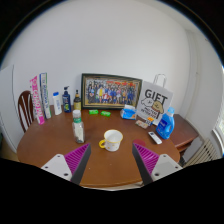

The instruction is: Pour water

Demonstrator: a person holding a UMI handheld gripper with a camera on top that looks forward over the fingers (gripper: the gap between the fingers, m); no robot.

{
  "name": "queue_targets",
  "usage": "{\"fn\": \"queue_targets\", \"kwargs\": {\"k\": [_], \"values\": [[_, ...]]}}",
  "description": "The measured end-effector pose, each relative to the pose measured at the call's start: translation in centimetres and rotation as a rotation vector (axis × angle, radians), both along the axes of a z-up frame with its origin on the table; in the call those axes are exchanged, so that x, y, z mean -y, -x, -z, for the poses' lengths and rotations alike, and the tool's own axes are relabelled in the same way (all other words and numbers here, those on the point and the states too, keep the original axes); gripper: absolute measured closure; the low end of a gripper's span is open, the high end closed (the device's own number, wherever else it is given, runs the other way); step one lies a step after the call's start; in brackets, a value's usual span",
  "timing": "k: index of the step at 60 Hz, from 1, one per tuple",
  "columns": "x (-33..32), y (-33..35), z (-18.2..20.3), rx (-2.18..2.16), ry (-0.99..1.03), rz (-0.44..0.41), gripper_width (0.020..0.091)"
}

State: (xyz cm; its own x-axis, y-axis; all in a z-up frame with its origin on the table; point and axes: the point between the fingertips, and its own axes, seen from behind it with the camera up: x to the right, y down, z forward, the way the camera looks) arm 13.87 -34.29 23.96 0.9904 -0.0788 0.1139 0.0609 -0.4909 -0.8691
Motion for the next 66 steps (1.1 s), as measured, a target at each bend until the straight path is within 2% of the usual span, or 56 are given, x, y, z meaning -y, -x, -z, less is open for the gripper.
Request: {"fn": "queue_targets", "kwargs": {"k": [11,25,53,60,66], "values": [[-1.3,3.6,1.1,-0.019,-0.010,-0.037,0.0250],[-5.7,11.1,6.0,-0.098,-0.053,-0.142,0.0250],[-22.0,15.6,17.0,-0.116,-0.104,-0.219,0.0248],[-24.4,16.0,18.4,-0.121,-0.118,-0.227,0.0274],[-25.8,16.1,18.9,-0.142,-0.130,-0.228,0.0371]]}}
